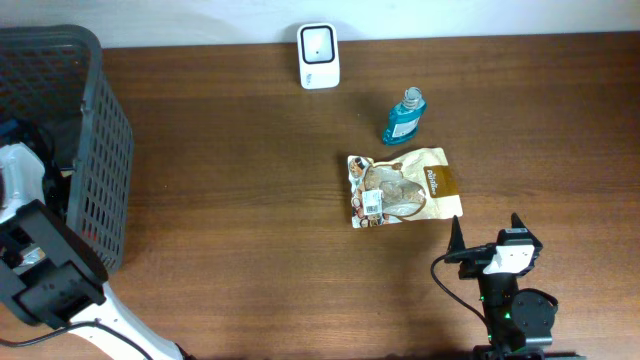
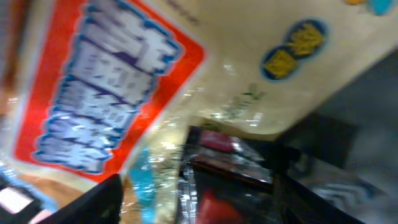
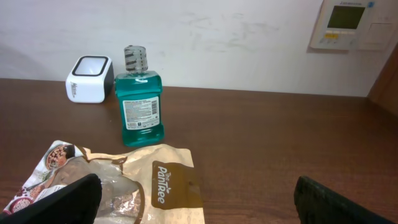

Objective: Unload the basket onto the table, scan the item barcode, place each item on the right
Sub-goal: 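Return the left gripper into the basket toward the red-black package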

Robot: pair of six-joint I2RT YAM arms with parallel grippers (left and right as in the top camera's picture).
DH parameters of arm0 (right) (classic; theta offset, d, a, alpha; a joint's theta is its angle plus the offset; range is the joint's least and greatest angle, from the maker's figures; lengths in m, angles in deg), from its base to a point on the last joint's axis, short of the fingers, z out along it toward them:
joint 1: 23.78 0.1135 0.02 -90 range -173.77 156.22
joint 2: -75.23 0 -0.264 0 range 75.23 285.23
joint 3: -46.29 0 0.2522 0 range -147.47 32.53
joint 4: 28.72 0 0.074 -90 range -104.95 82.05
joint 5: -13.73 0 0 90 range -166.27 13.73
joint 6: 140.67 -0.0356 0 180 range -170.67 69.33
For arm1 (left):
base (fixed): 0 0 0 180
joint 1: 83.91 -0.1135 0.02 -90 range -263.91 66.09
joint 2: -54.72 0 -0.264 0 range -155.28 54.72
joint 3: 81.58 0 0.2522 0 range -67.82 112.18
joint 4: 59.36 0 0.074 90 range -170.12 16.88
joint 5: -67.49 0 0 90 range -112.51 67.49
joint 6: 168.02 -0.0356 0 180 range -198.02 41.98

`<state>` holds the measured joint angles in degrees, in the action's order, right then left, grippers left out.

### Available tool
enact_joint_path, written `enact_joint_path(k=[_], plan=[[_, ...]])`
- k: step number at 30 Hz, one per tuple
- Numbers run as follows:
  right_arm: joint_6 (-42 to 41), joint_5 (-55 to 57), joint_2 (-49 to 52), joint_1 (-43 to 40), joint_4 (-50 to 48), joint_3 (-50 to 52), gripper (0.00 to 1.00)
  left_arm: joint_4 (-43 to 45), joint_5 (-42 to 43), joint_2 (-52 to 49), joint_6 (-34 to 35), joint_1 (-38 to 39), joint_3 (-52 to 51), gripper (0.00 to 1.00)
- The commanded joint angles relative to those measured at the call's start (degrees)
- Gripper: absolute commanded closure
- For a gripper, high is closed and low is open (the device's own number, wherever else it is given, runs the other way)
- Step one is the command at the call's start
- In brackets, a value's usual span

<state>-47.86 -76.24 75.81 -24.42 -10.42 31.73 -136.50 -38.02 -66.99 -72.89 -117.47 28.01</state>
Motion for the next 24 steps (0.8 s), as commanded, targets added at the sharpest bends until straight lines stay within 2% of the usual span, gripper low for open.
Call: enact_joint_path(k=[1, 5, 7, 9, 12, 16, 24], plan=[[-0.04, 0.46, -0.37, 0.37, 0.17, 0.48, 0.02, -0.61, 4.11, 0.55, -0.52, -0.26, -0.46, 0.27], [-0.04, 0.46, -0.39, 0.37, 0.17, 0.48, 0.02, -5.40, 4.63, 0.57, -0.92, -0.28, 3.21, 0.23], [-0.04, 0.46, -0.37, 0.37, 0.17, 0.48, 0.02, -7.87, 7.63, 0.57, -0.98, -0.26, 6.58, 0.23], [-0.04, 0.46, -0.39, 0.37, 0.17, 0.48, 0.02, -10.36, 12.46, 0.57, -4.98, -0.26, 10.32, 0.19], [-0.04, 0.46, -0.37, 0.37, 0.17, 0.48, 0.02, -12.50, 13.42, 0.61, -6.56, -0.26, 12.92, 0.18], [-0.04, 0.46, -0.37, 0.37, 0.17, 0.48, 0.02, -15.98, 13.44, 0.76, -10.88, -0.26, 12.39, 0.20], [-0.04, 0.46, -0.37, 0.37, 0.17, 0.48, 0.02, -17.42, 13.18, 0.76, -11.26, -0.26, 2.99, 0.22]])
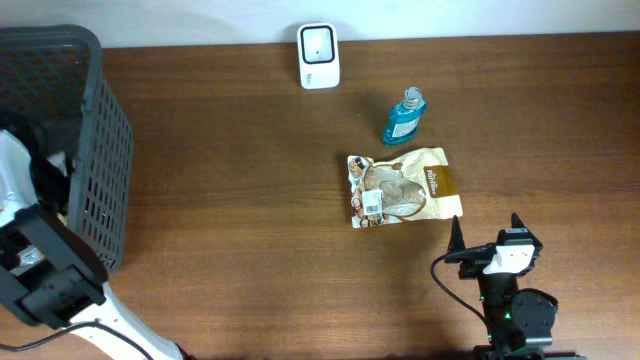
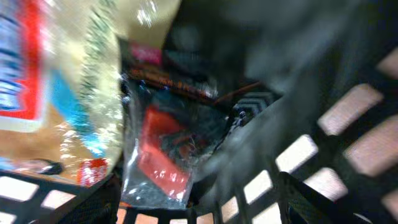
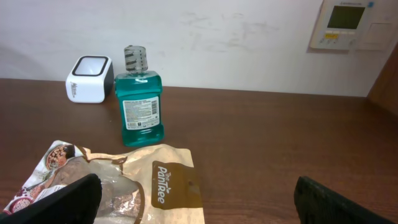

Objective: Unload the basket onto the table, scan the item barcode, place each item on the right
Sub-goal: 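Return the left gripper into the basket toward the red-black package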

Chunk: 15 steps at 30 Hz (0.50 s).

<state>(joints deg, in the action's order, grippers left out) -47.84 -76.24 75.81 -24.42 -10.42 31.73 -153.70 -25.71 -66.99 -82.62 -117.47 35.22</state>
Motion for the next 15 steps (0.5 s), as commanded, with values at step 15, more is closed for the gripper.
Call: enact_joint_path(k=[15], plan=[[-0.07, 0.46, -0.39, 0.37, 0.17, 0.48, 0.02, 6.05, -4.09, 0.76, -1.53, -0.42, -12.15, 0.56]])
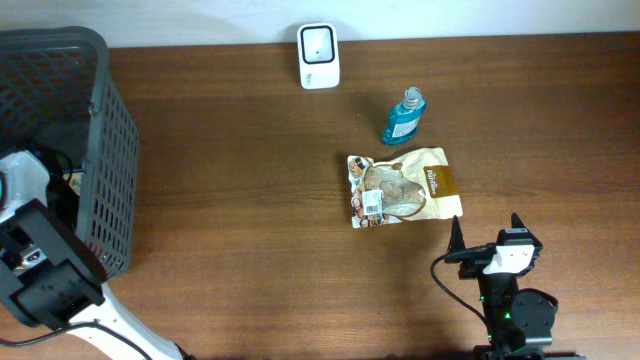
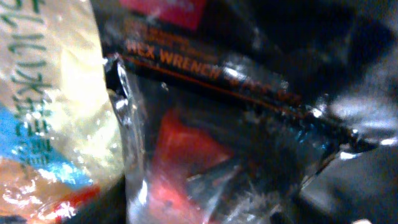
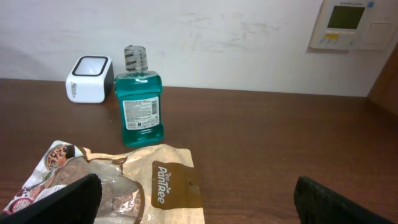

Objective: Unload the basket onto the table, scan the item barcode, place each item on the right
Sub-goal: 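Return the left gripper into the basket toward the red-black package, then grasp the black-and-red wrench package and lift it out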

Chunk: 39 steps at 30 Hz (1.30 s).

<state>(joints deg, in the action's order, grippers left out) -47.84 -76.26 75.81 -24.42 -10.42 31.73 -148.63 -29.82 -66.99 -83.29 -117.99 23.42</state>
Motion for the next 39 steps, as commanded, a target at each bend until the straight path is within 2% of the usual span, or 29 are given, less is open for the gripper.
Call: enact_joint_path(k=[1, 3, 6, 10, 16, 19, 22, 27, 34, 39], plan=[[-0.07, 0.48, -0.37, 0.37, 0.17, 0.48, 0.02, 1.33, 0.02, 0.76, -0.85, 0.11, -0.35, 0.59], [-0.07, 0.48, -0.39, 0.37, 0.17, 0.48, 0.01, 1.77, 0.04, 0.76, -0.83, 0.11, -0.35, 0.64], [-0.07, 0.48, -0.37, 0.37, 0.17, 0.48, 0.02, 2.21, 0.02, 0.76, -0.83, 0.11, -0.11, 0.66], [-0.07, 0.48, -0.39, 0.37, 0.17, 0.48, 0.02, 1.46, 0.87, 0.76, -0.83, 0.11, 2.82, 0.79], [-0.07, 0.48, -0.39, 0.37, 0.17, 0.48, 0.02, -3.19, 3.52, 0.76, -0.57, 0.11, 14.60, 0.79], [-0.07, 0.48, -0.37, 0.37, 0.17, 0.48, 0.02, -6.21, 4.81, 0.76, -0.17, 0.11, 22.18, 0.84], [-0.07, 0.48, -0.39, 0.37, 0.17, 0.48, 0.02, -9.31, 9.46, 0.79, -0.17, 0.11, 31.39, 0.85], [-0.07, 0.48, -0.37, 0.37, 0.17, 0.48, 0.02, -13.20, 19.96, 0.79, -0.15, 0.11, 48.19, 0.81], [-0.07, 0.48, -0.37, 0.37, 0.17, 0.48, 0.02, -16.79, 40.28, 0.87, 4.66, 0.11, 68.41, 0.82], [-0.07, 0.48, -0.37, 0.37, 0.17, 0.48, 0.02, -16.74, 55.69, 0.90, 4.63, 0.33, 76.61, 0.81]])
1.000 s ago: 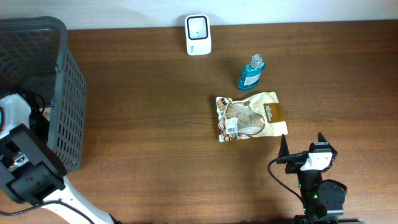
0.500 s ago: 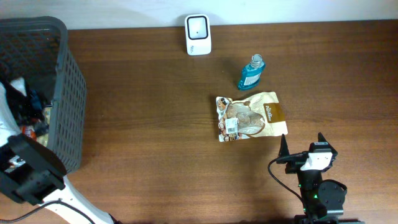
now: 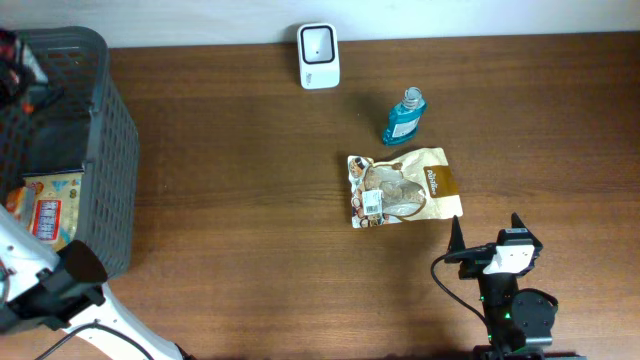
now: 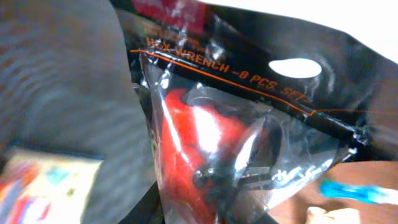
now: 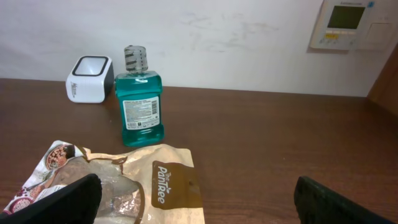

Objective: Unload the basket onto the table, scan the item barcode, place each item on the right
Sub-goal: 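Grasp the black-and-red wrench package and lift it out, then carry the package to the table center and release it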

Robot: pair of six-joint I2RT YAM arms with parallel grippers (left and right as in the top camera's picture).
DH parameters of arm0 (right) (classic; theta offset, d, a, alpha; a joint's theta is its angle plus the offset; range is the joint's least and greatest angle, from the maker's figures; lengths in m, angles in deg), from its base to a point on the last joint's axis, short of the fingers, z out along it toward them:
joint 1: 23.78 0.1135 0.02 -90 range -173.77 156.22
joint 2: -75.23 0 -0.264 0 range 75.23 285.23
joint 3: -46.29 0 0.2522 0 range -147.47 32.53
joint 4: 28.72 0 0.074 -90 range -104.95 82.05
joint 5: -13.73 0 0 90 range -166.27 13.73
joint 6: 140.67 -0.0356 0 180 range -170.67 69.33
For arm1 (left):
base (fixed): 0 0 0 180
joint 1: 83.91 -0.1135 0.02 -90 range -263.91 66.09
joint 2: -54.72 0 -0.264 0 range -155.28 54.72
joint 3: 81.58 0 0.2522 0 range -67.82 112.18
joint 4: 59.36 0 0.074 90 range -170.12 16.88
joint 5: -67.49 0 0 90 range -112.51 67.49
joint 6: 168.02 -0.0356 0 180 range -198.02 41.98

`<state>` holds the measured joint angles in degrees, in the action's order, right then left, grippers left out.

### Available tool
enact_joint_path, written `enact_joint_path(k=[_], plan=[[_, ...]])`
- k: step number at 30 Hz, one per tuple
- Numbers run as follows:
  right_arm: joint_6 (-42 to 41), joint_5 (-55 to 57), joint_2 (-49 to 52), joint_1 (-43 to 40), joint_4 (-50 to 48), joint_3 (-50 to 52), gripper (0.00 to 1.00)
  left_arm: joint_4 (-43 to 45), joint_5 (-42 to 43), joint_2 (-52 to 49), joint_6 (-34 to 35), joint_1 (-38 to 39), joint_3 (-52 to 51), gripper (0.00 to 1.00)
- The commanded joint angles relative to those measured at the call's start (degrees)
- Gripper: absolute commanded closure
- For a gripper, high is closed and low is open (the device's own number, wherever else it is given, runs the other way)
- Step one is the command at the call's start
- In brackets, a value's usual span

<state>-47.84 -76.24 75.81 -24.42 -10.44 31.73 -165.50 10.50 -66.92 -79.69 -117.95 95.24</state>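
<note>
A clear plastic pack with a red holder, printed HEX WRENCH 8 PCS SET [image 4: 205,143], fills the left wrist view and hides the fingers behind it. My left gripper [image 3: 14,58] holds this pack high over the back left corner of the grey basket [image 3: 105,150]. The white scanner [image 3: 318,42] stands at the table's back edge, also visible as the scanner [image 5: 90,79] in the right wrist view. My right gripper [image 5: 199,205] rests open at the table's front right, nothing between its fingers.
A red and white snack bag [image 3: 40,205] lies in the basket. On the table are a teal mouthwash bottle [image 3: 404,117] and a beige and brown Pantree pouch [image 3: 405,187], the pouch just ahead of the right gripper.
My left gripper was low inside the basket, close on the hex wrench pack. Now it is up over the basket's back left corner with the pack in it. The right arm is unchanged.
My left wrist was first down in the basket over the red and white snack bag, then over the wrench pack by the basket wall, then tight against that pack. Now the pack hangs from it above the basket. The right arm, bottle, pouch and scanner stayed put.
</note>
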Motion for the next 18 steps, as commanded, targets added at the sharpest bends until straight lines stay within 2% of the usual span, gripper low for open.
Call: enact_joint_path(k=[1, 5, 9, 10, 14, 18], plan=[[-0.07, 0.46, -0.37, 0.37, 0.20, 0.48, 0.02, 0.11, 17.68, 0.83, 1.05, 0.48, 5.75, 0.81], [-0.07, 0.46, -0.37, 0.37, 0.20, 0.48, 0.02, 0.07, 28.79, 0.83, 1.03, 3.04, 7.48, 0.81], [-0.07, 0.46, -0.39, 0.37, 0.20, 0.48, 0.02, -0.37, 30.18, 0.81, 0.98, 10.62, 7.45, 0.81], [-0.07, 0.46, -0.37, 0.37, 0.20, 0.48, 0.02, -0.33, 29.51, 0.79, 0.98, 14.88, 7.45, 0.81], [-0.07, 0.46, -0.39, 0.37, 0.20, 0.48, 0.02, -1.73, 17.70, 0.59, 0.98, 25.33, 7.43, 0.81], [-0.07, 0.46, -0.37, 0.37, 0.20, 0.48, 0.02, -4.22, -4.79, -0.11, 0.98, 39.06, 5.73, 0.82]])
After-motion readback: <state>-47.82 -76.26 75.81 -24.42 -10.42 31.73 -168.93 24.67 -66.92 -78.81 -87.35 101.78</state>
